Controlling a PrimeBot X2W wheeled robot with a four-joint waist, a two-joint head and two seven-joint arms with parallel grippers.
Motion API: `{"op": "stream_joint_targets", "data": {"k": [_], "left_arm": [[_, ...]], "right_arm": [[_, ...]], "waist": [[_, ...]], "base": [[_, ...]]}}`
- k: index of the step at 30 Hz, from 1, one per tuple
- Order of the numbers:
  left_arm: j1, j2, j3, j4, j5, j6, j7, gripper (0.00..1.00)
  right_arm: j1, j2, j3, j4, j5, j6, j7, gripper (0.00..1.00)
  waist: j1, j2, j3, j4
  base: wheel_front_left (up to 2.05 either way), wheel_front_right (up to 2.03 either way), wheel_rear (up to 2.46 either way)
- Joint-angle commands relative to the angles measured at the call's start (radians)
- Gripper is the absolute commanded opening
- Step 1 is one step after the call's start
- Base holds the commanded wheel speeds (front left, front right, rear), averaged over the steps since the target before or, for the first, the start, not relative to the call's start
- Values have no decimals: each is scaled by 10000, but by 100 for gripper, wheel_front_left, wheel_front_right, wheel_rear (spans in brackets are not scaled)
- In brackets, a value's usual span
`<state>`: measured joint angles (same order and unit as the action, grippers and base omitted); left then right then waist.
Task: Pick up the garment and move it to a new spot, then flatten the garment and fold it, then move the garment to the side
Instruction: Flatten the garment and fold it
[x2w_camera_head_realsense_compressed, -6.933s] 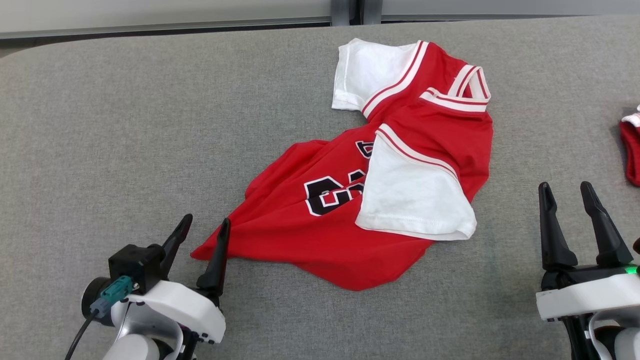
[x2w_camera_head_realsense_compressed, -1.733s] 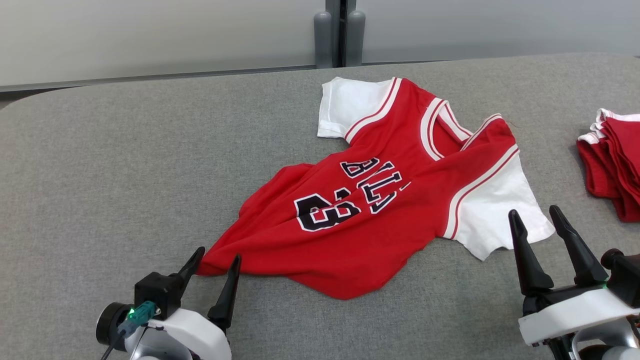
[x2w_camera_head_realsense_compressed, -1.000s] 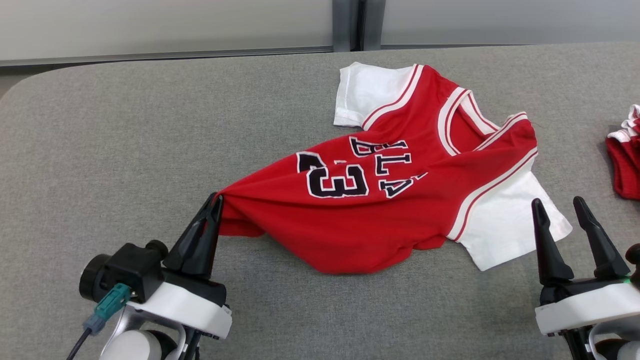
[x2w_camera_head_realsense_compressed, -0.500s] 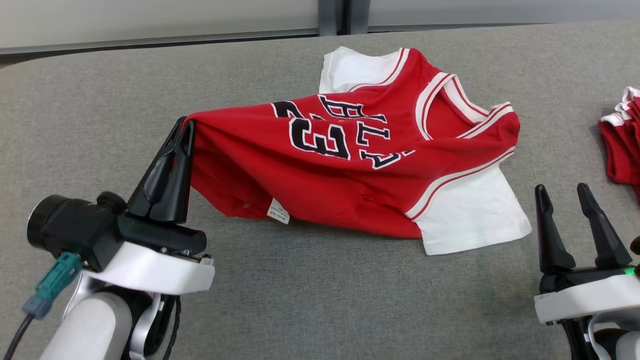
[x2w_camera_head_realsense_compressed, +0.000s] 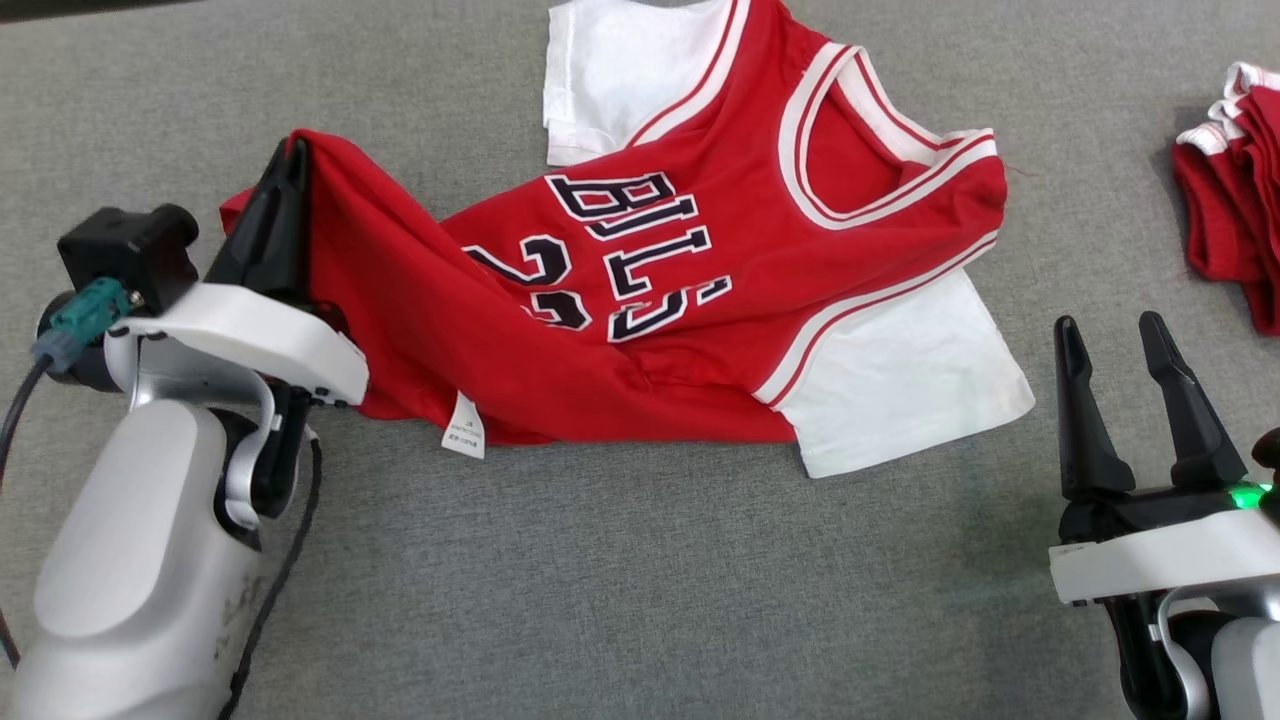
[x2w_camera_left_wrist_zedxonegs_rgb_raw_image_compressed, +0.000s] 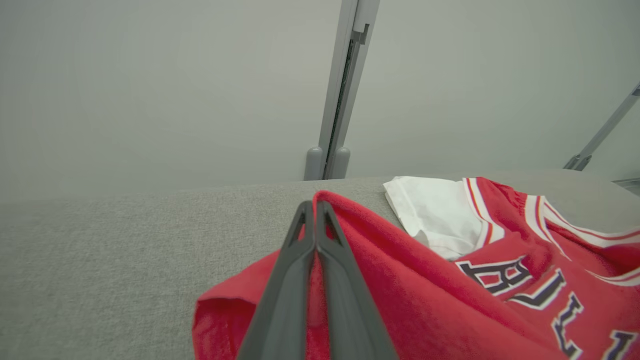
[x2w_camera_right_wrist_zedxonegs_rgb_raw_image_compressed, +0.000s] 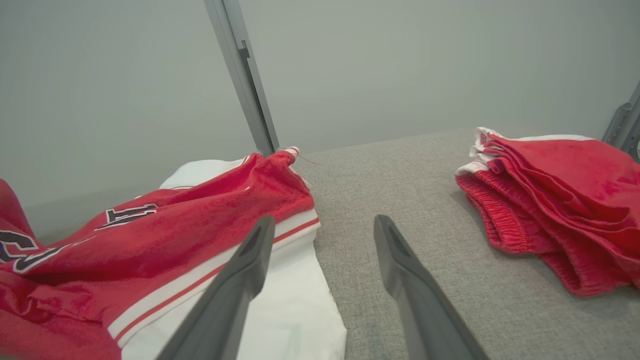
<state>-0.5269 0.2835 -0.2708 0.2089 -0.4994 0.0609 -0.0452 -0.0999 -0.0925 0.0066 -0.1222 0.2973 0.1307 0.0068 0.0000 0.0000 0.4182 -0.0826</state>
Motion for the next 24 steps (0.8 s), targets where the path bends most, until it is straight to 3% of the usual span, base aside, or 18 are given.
{"op": "stream_joint_targets", "data": {"k": [1, 8, 9, 10, 17, 24], "left_arm": [[-531, -1, 96, 617, -100, -120, -137, 0], [-2016, -251, 157, 3266, -206, -511, -742, 0], [-2122, -316, 126, 3560, -205, -541, -822, 30], [-2216, -347, 85, 3803, -146, -571, -959, 100], [-1488, -688, 92, 4174, 92, -392, -2044, 100], [420, -869, 734, 1831, 725, 303, -2197, 100]], "right_arm": [[-182, -14, 0, 19, -8, 0, -99, 100], [-397, -29, 47, 242, -24, 0, -189, 100], [-423, -50, 68, 273, -35, 0, -196, 100], [-447, -69, 92, 290, -46, 0, -202, 100], [-352, -222, 163, 356, -109, 0, -160, 100], [-80, -437, 170, 316, -211, 0, 16, 100]], "waist": [[0, 0, 342, -233], [0, 0, 466, -263], [0, 0, 440, -247], [0, 0, 409, -228], [0, 0, -45, 92], [0, 0, -672, 590]], "base": [[0, 0, 0], [0, 0, 0], [0, 0, 0], [0, 0, 0], [0, 0, 0], [0, 0, 0]]}}
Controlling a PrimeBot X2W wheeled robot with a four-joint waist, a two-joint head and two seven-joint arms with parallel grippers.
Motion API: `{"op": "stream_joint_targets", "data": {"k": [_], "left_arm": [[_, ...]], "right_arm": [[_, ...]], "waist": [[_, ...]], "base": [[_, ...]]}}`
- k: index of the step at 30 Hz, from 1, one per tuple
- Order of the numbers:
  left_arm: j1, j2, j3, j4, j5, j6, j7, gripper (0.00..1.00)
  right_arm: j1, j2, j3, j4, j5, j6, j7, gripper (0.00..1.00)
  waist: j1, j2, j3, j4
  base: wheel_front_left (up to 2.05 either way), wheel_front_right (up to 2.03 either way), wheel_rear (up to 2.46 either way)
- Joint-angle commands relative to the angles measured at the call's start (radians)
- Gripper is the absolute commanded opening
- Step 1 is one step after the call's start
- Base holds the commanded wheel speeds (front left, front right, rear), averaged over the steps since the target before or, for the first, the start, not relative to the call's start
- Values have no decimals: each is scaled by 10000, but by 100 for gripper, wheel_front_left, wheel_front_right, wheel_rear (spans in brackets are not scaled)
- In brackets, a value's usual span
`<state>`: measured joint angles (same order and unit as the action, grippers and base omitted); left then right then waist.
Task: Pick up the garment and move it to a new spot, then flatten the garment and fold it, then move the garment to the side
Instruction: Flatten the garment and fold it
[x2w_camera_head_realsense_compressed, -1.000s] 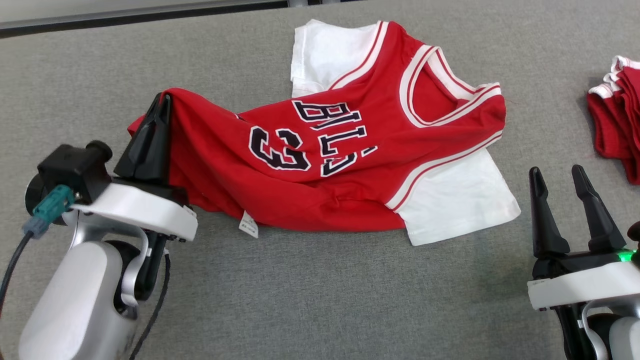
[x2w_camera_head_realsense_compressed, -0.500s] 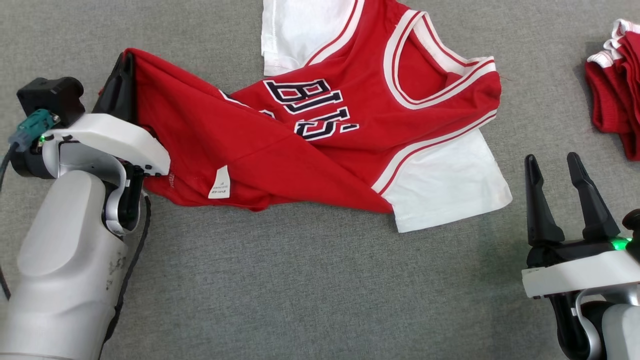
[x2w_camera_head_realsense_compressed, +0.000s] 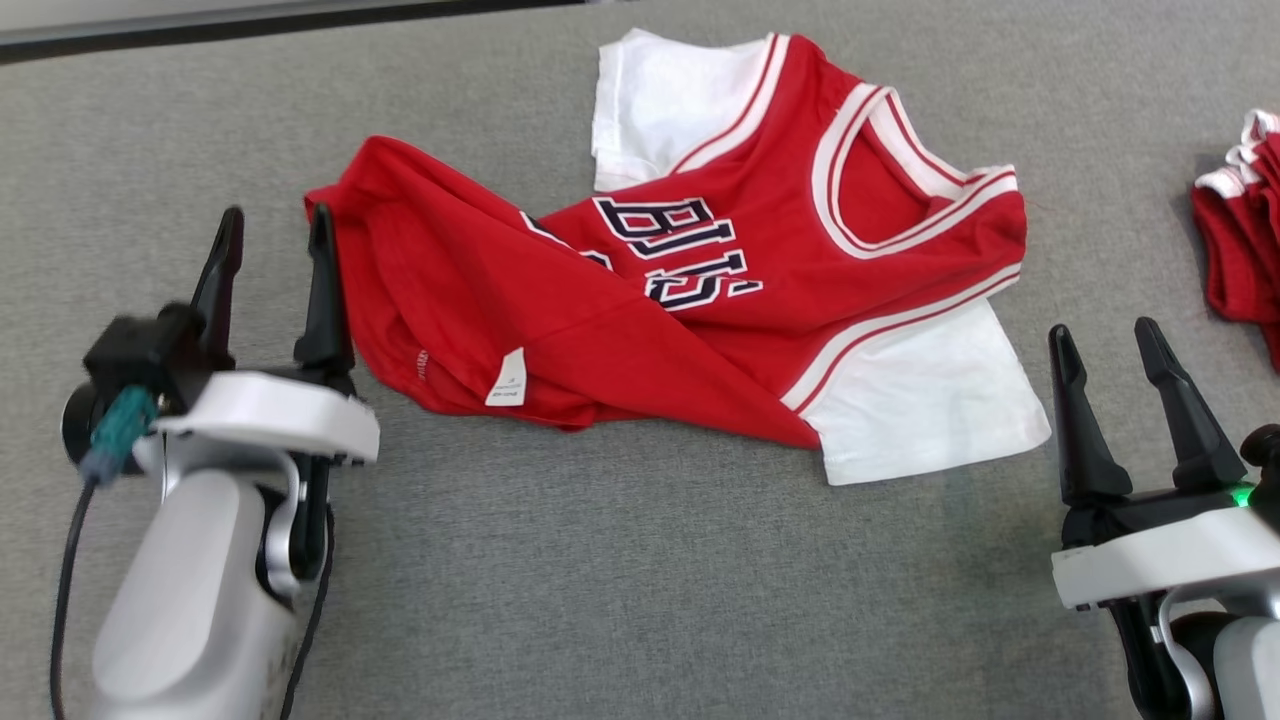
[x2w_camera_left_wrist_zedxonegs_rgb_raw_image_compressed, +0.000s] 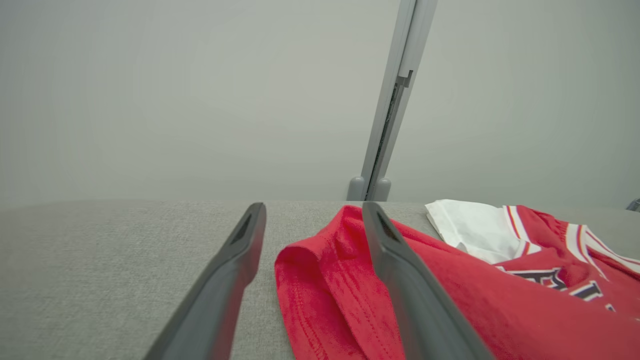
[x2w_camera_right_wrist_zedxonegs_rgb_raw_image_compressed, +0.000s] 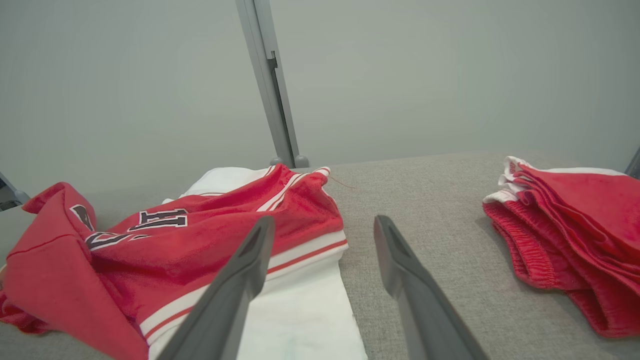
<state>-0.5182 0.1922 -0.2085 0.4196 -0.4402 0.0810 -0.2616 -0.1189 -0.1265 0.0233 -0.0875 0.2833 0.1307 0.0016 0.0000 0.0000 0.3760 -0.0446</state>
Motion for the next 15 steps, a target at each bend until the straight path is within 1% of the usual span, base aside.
{"op": "stream_joint_targets", "data": {"k": [1, 2, 3, 8, 11, 15], "left_arm": [[683, 63, 214, -638, 247, 156, -32, 100], [1009, 69, 292, -1027, 367, 218, -35, 100], [1009, 69, 292, -1027, 367, 218, -35, 100], [2651, 100, 444, -2444, 827, 489, -37, 100], [3660, 122, 328, -3150, 985, 685, -32, 100], [4411, 156, 173, -3575, 1013, 816, 237, 100]], "right_arm": [[160, -109, 13, -35, -67, 0, 80, 100], [201, -134, 26, -50, -81, 0, 120, 100], [201, -134, 26, -50, -81, 0, 120, 100], [505, -277, 113, -40, -126, 0, 286, 100], [778, -379, 179, -42, -105, 0, 408, 100], [1056, -424, 202, -55, -84, 0, 498, 100]], "waist": [[0, 0, -358, 268], [0, 0, -461, 323], [0, 0, -461, 323], [0, 0, -1025, 536], [0, 0, -1459, 643], [0, 0, -1909, 697]], "base": [[0, 0, 0], [0, 0, 0], [0, 0, 0], [0, 0, 0], [0, 0, 0], [0, 0, 0]]}}
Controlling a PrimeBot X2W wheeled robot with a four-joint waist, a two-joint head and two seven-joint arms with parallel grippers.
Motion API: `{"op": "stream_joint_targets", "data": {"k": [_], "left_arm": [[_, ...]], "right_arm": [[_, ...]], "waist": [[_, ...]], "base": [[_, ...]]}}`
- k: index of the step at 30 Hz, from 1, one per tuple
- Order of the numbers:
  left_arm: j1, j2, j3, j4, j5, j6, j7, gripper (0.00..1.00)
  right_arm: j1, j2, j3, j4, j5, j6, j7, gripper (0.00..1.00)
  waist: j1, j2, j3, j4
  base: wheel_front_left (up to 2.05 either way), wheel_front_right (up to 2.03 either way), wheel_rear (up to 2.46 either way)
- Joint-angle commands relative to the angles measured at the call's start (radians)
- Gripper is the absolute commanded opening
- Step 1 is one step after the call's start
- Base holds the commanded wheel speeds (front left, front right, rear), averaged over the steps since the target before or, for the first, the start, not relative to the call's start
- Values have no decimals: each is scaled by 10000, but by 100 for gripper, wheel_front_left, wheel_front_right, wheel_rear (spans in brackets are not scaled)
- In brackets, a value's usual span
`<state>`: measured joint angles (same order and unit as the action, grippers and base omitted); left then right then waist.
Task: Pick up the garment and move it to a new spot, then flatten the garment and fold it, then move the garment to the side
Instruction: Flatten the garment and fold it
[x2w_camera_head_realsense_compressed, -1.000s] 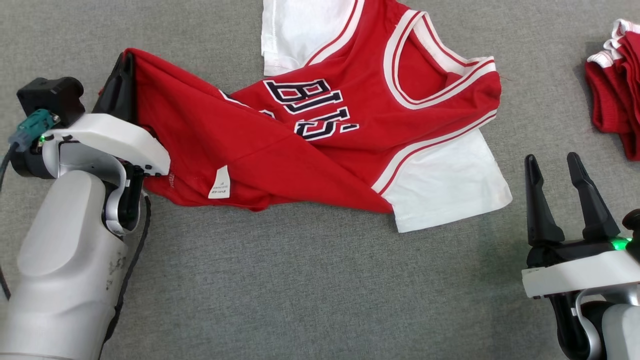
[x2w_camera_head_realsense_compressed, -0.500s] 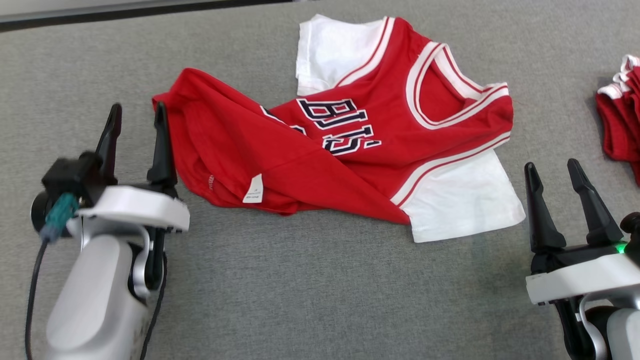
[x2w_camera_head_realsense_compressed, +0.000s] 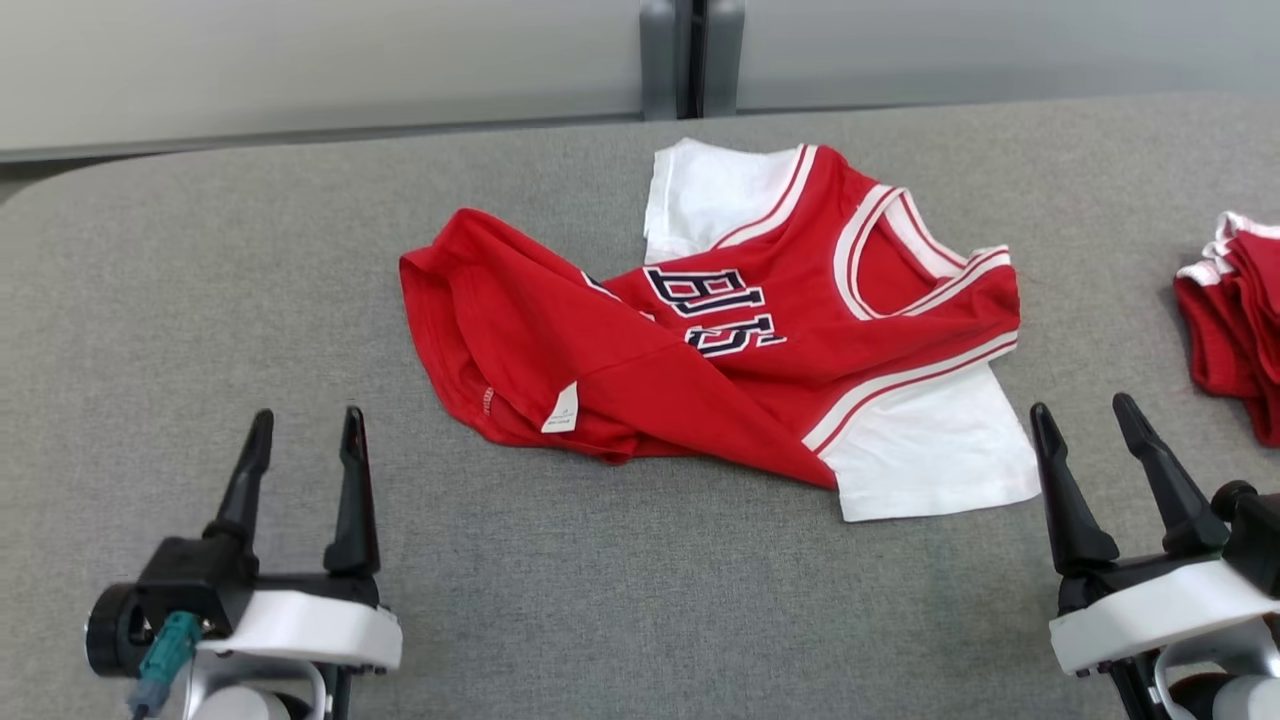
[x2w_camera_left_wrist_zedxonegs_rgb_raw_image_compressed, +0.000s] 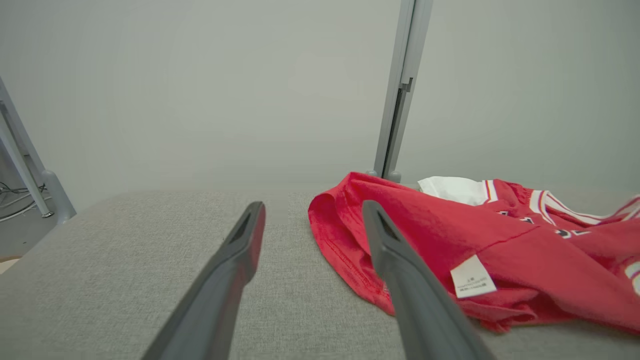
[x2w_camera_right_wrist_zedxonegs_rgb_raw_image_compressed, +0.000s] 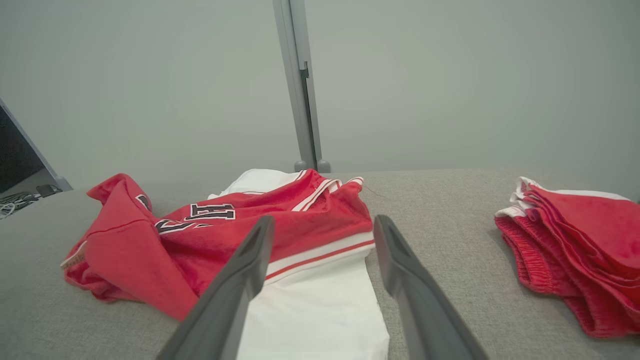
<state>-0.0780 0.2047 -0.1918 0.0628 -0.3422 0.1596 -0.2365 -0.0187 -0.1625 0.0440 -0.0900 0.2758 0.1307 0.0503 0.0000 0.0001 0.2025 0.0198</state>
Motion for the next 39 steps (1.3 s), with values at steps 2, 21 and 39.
{"op": "stream_joint_targets", "data": {"k": [2, 21, 39], "left_arm": [[298, 59, -55, -161, 6, 89, 149, 100], [948, 163, -333, -552, -164, 211, 749, 100], [-1191, -437, -1730, 599, -451, -912, 2172, 100]], "right_arm": [[184, -64, -1, -57, 6, 0, 51, 100], [608, 49, -58, -575, -64, 0, 277, 100], [292, 248, 68, -675, -9, 0, 281, 100]], "waist": [[0, -1, -366, 50], [0, -1, -780, 44], [0, -1, -62, -156]], "base": [[0, 0, 0], [0, 0, 0], [0, 0, 0]]}}
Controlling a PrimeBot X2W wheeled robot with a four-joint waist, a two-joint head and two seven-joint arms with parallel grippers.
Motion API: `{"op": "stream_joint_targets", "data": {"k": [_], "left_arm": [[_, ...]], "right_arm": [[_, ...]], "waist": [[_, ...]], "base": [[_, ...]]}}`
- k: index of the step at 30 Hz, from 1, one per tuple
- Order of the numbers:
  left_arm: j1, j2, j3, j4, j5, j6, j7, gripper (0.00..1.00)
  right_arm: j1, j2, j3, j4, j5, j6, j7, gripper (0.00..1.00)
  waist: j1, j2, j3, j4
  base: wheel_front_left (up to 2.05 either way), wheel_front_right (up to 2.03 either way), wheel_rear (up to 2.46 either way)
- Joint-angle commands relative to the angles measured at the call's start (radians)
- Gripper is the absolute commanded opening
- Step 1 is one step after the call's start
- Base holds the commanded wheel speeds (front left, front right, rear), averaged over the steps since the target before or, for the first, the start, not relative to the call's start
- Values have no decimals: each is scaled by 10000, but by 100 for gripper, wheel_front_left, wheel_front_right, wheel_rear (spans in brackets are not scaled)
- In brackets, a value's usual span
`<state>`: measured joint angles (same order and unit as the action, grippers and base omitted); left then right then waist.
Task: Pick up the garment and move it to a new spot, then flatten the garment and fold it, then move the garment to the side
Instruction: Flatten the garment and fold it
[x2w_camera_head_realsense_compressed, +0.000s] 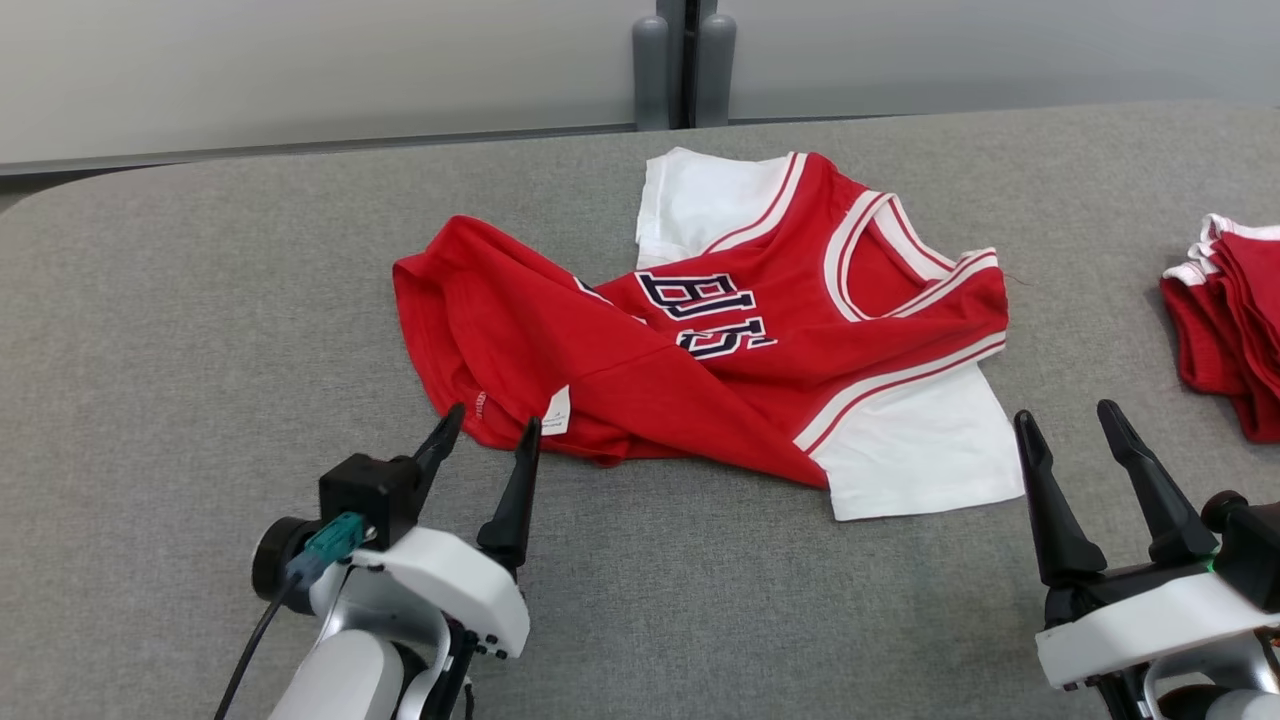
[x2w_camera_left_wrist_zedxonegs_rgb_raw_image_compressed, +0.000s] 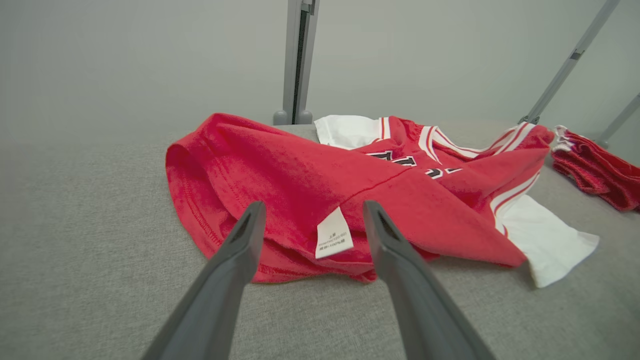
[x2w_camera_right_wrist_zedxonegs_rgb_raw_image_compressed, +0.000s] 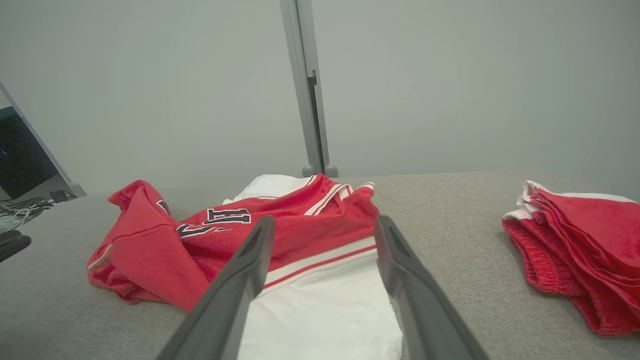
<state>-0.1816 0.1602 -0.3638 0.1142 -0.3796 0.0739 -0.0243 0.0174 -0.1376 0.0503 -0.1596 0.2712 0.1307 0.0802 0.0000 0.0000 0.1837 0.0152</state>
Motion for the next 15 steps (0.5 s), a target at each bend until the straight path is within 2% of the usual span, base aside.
{"op": "stream_joint_targets", "data": {"k": [1, 5, 10, 12, 13, 14, 15], "left_arm": [[-347, -94, -71, 302, -176, -131, 201, 100], [-945, -391, -193, 1340, -532, -280, 827, 100], [-1409, -560, -112, 2345, -898, -367, 1084, 100], [-1528, -582, -100, 2675, -955, -392, 1114, 60], [-1600, -597, -86, 2785, -983, -388, 1047, 49], [-1657, -605, -58, 2857, -1011, -401, 977, 31], [-1687, -606, -33, 2950, -1030, -393, 912, 0]], "right_arm": [[-123, 6, 39, 41, 45, 0, -44, 100], [-242, 43, 54, 122, 77, 0, -146, 100], [-369, 104, 62, 261, 131, 0, -245, 100], [-399, 118, 52, 302, 147, 0, -291, 100], [-409, 129, 50, 318, 158, 0, -303, 100], [-424, 135, 44, 323, 163, 0, -315, 100], [-436, 139, 36, 334, 168, 0, -332, 100]], "waist": [[0, 0, 189, -166], [0, 0, 461, -378], [0, 0, 681, -578], [0, 0, 741, -626], [0, 0, 764, -645], [0, 0, 795, -660], [0, 0, 813, -668]], "base": [[0, 0, 0], [0, 0, 0], [0, 0, 0], [0, 0, 0], [0, 0, 0], [0, 0, 0], [0, 0, 0]]}}
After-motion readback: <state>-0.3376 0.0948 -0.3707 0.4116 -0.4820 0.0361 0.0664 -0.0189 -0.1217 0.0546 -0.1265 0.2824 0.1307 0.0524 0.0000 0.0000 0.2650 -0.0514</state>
